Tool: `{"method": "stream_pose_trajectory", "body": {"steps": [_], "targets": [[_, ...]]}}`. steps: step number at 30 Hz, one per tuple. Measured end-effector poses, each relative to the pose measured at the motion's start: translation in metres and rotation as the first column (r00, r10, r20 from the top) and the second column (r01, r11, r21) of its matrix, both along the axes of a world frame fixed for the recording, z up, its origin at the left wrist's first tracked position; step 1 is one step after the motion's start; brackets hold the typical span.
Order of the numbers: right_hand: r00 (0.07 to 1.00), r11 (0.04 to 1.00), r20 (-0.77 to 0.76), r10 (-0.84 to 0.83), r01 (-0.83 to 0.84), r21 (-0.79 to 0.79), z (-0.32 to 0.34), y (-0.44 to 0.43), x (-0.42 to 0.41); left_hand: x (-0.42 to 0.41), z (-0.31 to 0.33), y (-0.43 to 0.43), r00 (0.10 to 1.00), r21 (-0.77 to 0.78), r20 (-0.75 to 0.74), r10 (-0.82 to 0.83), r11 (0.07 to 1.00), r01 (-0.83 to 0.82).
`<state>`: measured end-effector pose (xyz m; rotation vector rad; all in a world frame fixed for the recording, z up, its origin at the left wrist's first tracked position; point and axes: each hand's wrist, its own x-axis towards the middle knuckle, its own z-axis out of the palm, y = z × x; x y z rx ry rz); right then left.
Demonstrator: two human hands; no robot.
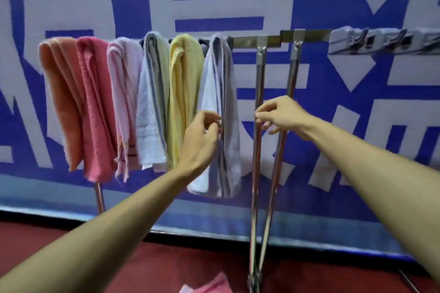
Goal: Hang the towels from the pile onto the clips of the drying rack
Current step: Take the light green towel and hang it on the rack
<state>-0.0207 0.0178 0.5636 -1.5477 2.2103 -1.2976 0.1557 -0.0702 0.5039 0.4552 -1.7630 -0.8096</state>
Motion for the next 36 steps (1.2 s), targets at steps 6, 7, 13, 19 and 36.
{"method": "stream_pose_trajectory", "body": {"steps": [6, 7, 13, 19, 36], "targets": [[0.958, 0.985, 0.287, 0.002, -0.051, 0.163, -0.116, 0.065, -0.009, -0.01, -0.095, 0.062, 0.876, 0.165, 0.409, -0.254, 0.965, 0.202], [0.948, 0.98, 0.318, -0.01, -0.055, 0.193, -0.138, 0.072, -0.015, -0.015, -0.115, 0.066, 0.837, 0.21, 0.461, -0.296, 0.952, 0.221], [0.86, 0.915, 0.477, -0.181, -0.031, 0.403, -0.279, 0.102, -0.066, -0.056, -0.241, 0.078, 0.561, 0.545, 0.571, -0.599, 0.788, 0.287], [0.755, 0.806, 0.477, -0.449, 0.113, 0.581, -0.408, 0.135, -0.119, -0.111, -0.338, 0.094, 0.564, 0.759, 0.394, -0.726, 0.603, 0.246], [0.351, 0.469, 0.326, -0.878, 0.491, 0.734, -0.699, 0.166, -0.162, -0.169, -0.527, 0.11, 0.658, 0.934, 0.249, -0.711, 0.357, 0.032]]}}
